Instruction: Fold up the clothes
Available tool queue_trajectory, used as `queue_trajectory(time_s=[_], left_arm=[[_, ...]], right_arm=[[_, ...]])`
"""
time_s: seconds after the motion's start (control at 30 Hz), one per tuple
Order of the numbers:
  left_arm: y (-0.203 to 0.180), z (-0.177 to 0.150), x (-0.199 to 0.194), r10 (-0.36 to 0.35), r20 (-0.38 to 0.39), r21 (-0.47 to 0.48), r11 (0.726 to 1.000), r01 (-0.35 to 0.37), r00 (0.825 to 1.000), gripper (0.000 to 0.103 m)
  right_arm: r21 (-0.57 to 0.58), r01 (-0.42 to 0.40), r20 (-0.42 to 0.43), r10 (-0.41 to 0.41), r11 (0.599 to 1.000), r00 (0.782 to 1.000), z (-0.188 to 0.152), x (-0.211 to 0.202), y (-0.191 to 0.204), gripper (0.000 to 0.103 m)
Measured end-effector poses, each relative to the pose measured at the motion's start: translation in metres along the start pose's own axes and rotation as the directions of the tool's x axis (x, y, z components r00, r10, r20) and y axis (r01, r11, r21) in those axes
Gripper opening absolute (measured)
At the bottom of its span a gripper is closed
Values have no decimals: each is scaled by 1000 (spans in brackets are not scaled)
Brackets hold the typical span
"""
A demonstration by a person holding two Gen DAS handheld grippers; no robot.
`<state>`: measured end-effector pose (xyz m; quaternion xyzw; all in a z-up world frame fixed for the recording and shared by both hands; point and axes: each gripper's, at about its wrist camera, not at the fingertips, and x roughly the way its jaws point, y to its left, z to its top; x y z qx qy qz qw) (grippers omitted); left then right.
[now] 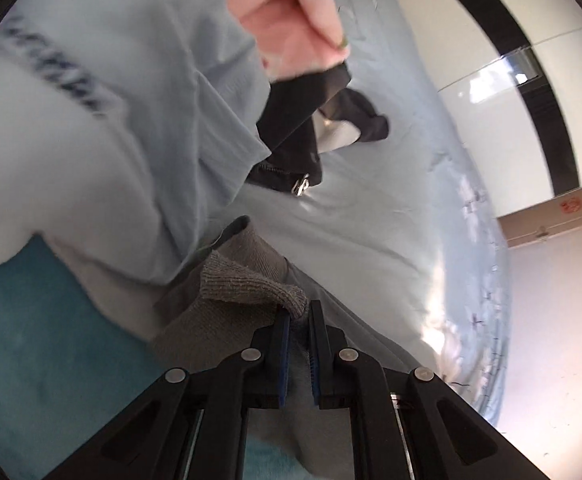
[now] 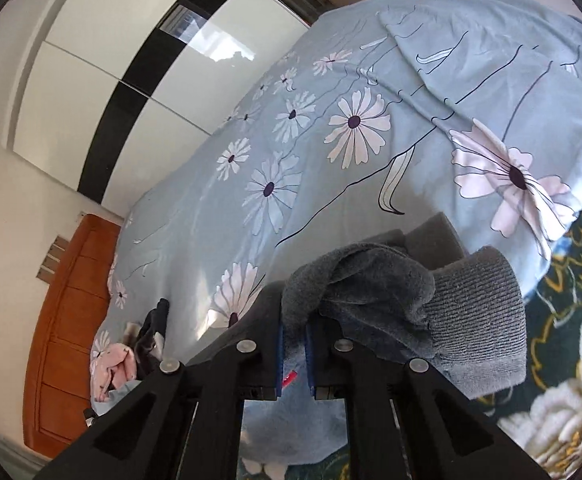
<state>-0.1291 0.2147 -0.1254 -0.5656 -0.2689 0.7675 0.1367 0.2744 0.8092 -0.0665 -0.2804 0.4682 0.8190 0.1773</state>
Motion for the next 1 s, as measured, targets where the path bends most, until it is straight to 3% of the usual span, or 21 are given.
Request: queue_trajectory(time_s=[0.13,0.3,0.37,0.43,0.5,0.57,0.7,0.77,0.9,1.0], left_arm=[[-5,4,25,-2,5,50,999,2,1000,17],[-12,1,24,-91,42,157,984,84,995,63],[-15,-1,12,-116,58,202,974,102,992,69],[-14,-4,-5,-117,73,223,970,99,990,70],[-1,-13,-14,-113,95,222,971,90,989,72],[12,-23,-22,-108,117,221,972,81,987,78],[40,-41,-36,-99,153,204,977,67,983,79],[56,-41,-23,-125,131,124,986,108,984,79],[72,-40,-3,-228,111,6,973,229,967,79],[73,-39,5,-234,130,-24,971,239,963,77]], right_arm=[[-38,103,-35,-105,994,994,15,46,-2,9],[-61,154,-41,-156,986,987,14,68,-8,12],[-95,150,-32,-153,984,988,12,65,-4,14],[-133,117,-17,-120,984,993,9,53,5,25],[-181,61,0,-62,982,998,1,37,15,54],[-246,-11,25,18,969,1000,-16,14,26,65],[-287,-58,90,87,956,992,-55,-32,18,67],[-260,-64,94,91,964,991,-70,-44,3,67],[-199,-21,109,44,980,993,-87,-55,-30,67],[-88,-38,122,49,995,991,-92,-57,-65,67]])
